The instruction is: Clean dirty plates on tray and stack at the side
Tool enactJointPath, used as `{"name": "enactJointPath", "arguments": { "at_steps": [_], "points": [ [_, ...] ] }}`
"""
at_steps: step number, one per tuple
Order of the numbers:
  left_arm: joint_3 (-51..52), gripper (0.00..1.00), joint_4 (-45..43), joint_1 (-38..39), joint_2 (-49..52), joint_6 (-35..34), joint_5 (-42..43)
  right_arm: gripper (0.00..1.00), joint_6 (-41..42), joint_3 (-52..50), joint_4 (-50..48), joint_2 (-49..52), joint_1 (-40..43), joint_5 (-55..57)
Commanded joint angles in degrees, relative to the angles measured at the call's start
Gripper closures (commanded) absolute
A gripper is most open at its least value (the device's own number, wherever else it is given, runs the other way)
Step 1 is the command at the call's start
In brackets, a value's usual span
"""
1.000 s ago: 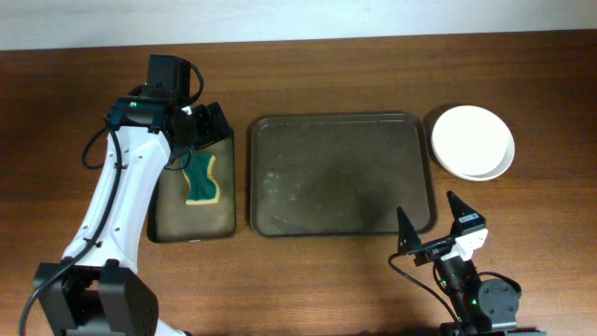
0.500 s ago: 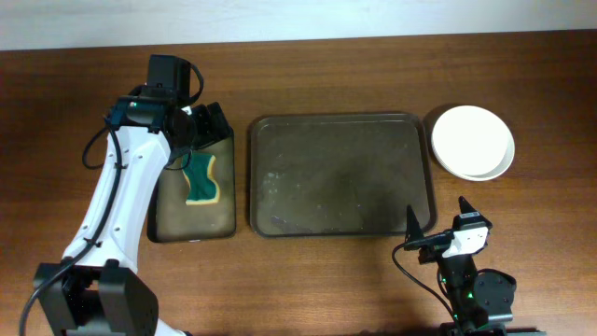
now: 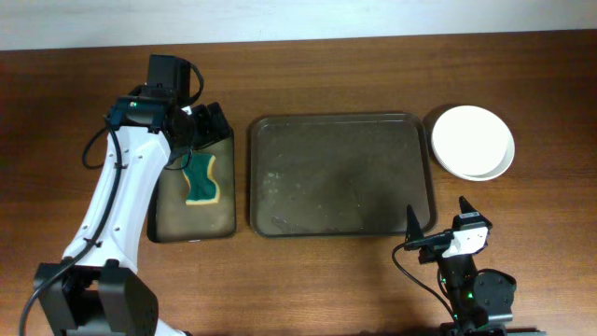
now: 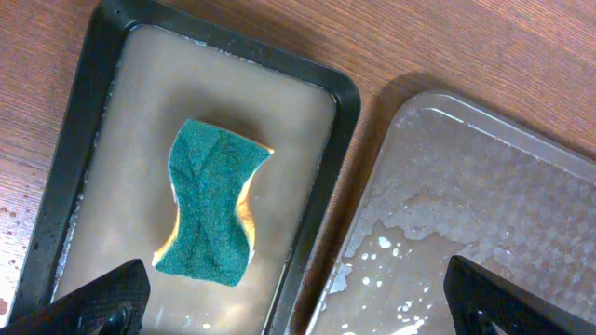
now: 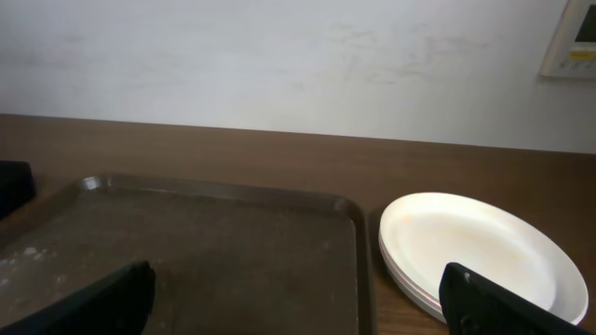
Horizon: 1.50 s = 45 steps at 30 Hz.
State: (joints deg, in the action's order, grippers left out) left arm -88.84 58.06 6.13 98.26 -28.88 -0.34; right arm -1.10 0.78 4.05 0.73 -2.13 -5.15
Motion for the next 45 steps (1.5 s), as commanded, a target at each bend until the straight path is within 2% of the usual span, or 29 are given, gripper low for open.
{"name": "enactJointPath", "arguments": {
  "at_steps": [1,17,23,26,29,33,40,41,45],
  "points": [
    [-0.46,0.00,0.07,-0.02,0.17,0.74,0.39,0.02,-0.17,-0.46,0.13,-0.52,-0.37,0.92],
    [-0.46,0.01,0.07,-0.02,0.17,0.74,0.39,0.02,-0.17,-0.46,0.13,-0.52,-0.37,0.92],
    [0.04,0.01,4.20,-0.02,-1.38,6.27,-2.64,0.02,-0.17,-0.46,0.11,-0.52,-0.37,0.92],
    [1.86,0.01,3.76,-0.02,-4.92,12.20,-2.64,0.02,-0.17,-0.46,0.11,-0.52,-0.37,0.92],
    [5.81,0.01,0.31,-0.02,-10.45,17.44,-2.64,0.02,-0.17,-0.46,0.11,-0.52,-0.37,0.92],
    [15.10,0.01,-7.04,-0.02,-19.91,20.33,-2.38,0.02,-0.17,-0.46,0.11,-0.52,-0.37,0.92],
    [40.57,0.01,-30.16,-0.02,-44.41,33.92,2.71,0.01,-0.17,-0.46,0.11,-0.52,-0.37,0.92],
    [47.69,0.01,-36.15,-0.02,-52.76,35.08,2.67,0.02,-0.17,-0.46,0.11,-0.52,-0.37,0.92],
    [57.55,0.01,-43.25,-0.02,-66.40,35.06,2.03,0.02,-0.17,-0.46,0.11,-0.52,-0.37,0.92]
  ]
}}
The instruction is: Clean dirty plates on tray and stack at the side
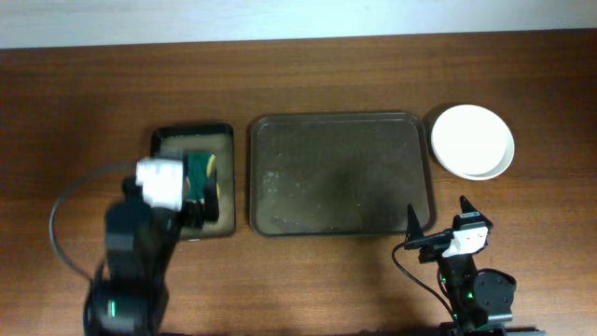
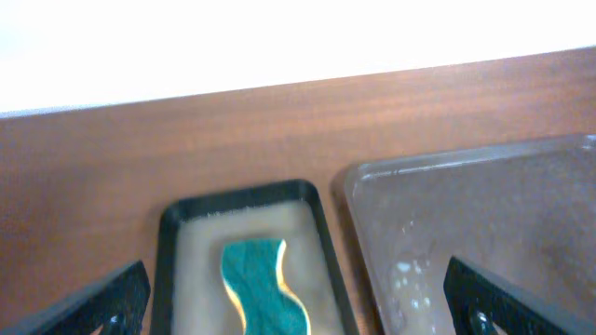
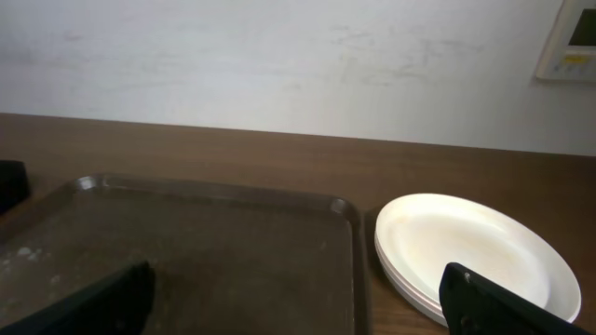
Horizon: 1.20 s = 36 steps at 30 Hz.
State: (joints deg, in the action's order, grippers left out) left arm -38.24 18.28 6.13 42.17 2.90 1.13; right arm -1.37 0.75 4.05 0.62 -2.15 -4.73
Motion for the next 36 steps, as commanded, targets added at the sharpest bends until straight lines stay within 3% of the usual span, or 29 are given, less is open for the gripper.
{"name": "enactJointPath", "arguments": {
  "at_steps": [1,6,20,29,36],
  "points": [
    [8.85,0.01,-4.46,-0.02,-13.14,3.28,0.57,0.02,0.09,-0.44,0.11,-0.42,-0.35,0.50],
    [17.42,0.01,-9.84,-0.07,-23.50,3.26,0.57,0.02,0.09,-0.44,0.11,-0.42,-0.35,0.50],
    [37.51,0.01,-32.06,-0.96,-35.60,3.21,-1.07,0.02,0.09,-0.44,0.11,-0.42,-0.35,0.50],
    [37.77,0.01,-30.01,-2.71,-38.64,3.23,-2.49,0.02,0.09,-0.44,0.11,-0.42,-0.35,0.50],
    [37.77,0.00,-19.30,-3.19,-41.90,3.21,-8.87,0.02,0.09,-0.44,0.11,-0.42,-0.35,0.50]
  ]
}}
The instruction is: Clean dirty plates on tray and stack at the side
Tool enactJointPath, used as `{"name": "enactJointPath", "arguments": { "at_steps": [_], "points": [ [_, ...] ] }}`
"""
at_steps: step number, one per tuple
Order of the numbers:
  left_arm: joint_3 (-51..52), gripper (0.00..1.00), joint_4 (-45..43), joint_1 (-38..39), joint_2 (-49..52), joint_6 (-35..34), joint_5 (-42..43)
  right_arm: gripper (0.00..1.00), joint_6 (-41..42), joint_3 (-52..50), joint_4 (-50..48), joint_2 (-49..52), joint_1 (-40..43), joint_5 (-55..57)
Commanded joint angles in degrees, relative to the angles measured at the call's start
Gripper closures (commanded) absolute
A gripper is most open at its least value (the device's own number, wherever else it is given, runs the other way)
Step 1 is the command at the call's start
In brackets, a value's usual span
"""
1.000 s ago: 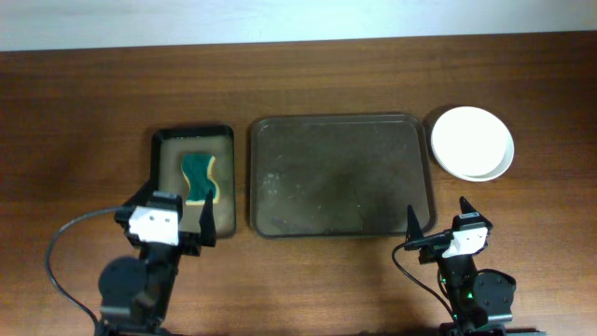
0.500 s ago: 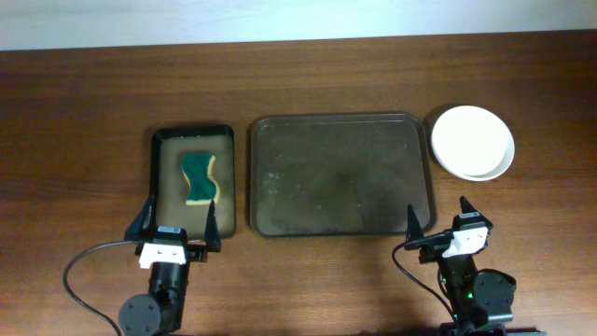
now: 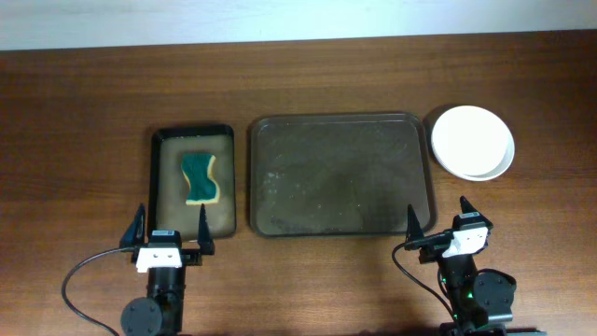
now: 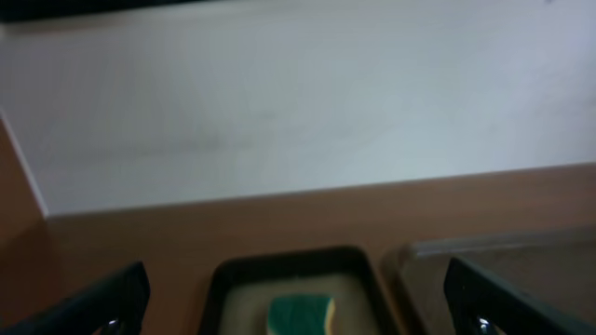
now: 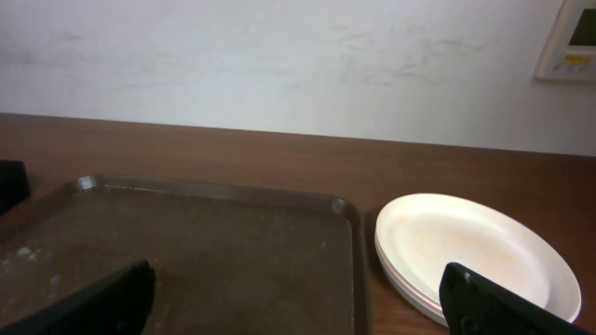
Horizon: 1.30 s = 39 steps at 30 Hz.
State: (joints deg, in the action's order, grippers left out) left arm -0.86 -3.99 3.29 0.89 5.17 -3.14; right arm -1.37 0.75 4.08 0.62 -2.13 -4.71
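Observation:
The large grey tray [image 3: 340, 174] lies mid-table, wet and bare of plates; its surface fills the lower left of the right wrist view [image 5: 186, 251]. A stack of white plates [image 3: 472, 141] sits to its right, also seen from the right wrist [image 5: 475, 249]. A green sponge [image 3: 200, 177] lies in the small black tray [image 3: 160, 177] of soapy water on the left [image 4: 298, 313]. My left gripper [image 3: 168, 237] rests open at the table's front left, nothing between its fingers. My right gripper [image 3: 438, 222] rests open at the front right, also with nothing in it.
A pale wall [image 5: 279, 65] stands behind the table's far edge, with a small white panel [image 5: 570, 39] on it at the right. Both arms are folded at the front edge of the table.
My left arm has gone from beside the sponge tray's front to a folded rest at the table's front edge; its camera now looks level at the wall. The right arm has not moved.
My left gripper hung open over the sponge tray with the sponge lying in the water. Then the arm stood lower, near the small tray's front. Now it rests at the front edge. The plates stayed stacked at the right and the large tray bare throughout.

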Motion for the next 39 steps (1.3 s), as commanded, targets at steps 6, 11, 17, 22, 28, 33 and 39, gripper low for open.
{"name": "enactJointPath", "arguments": {
  "at_steps": [6,11,17,22,28,33,39],
  "points": [
    [0.39,0.01,7.89,-0.48,-0.61,0.96,-7.23,0.02,0.09,-0.44,0.11,-0.42,-0.37,0.48],
    [0.39,0.01,7.91,-1.33,-0.61,-2.38,-7.30,0.02,0.09,-0.44,0.09,-0.42,-0.37,0.48],
    [0.39,0.01,7.91,-1.33,-0.61,-8.59,-8.33,0.02,0.09,-0.44,0.09,-0.42,-0.37,0.48],
    [0.39,0.01,7.91,-1.33,-0.61,-9.22,-8.74,0.02,0.09,-0.44,0.09,-0.42,-0.37,0.48],
    [0.39,0.01,7.96,-1.33,-0.61,-7.80,-8.39,0.02,0.09,-0.44,0.09,-0.42,-0.37,0.48],
    [0.39,0.01,8.07,-1.33,-0.61,-4.22,-7.19,0.02,0.09,-0.44,0.09,-0.42,-0.37,0.48],
    [0.39,0.01,8.07,-1.33,-0.61,-4.26,-7.10,0.02,0.09,-0.44,0.09,-0.42,-0.37,0.48]
  ]
}}
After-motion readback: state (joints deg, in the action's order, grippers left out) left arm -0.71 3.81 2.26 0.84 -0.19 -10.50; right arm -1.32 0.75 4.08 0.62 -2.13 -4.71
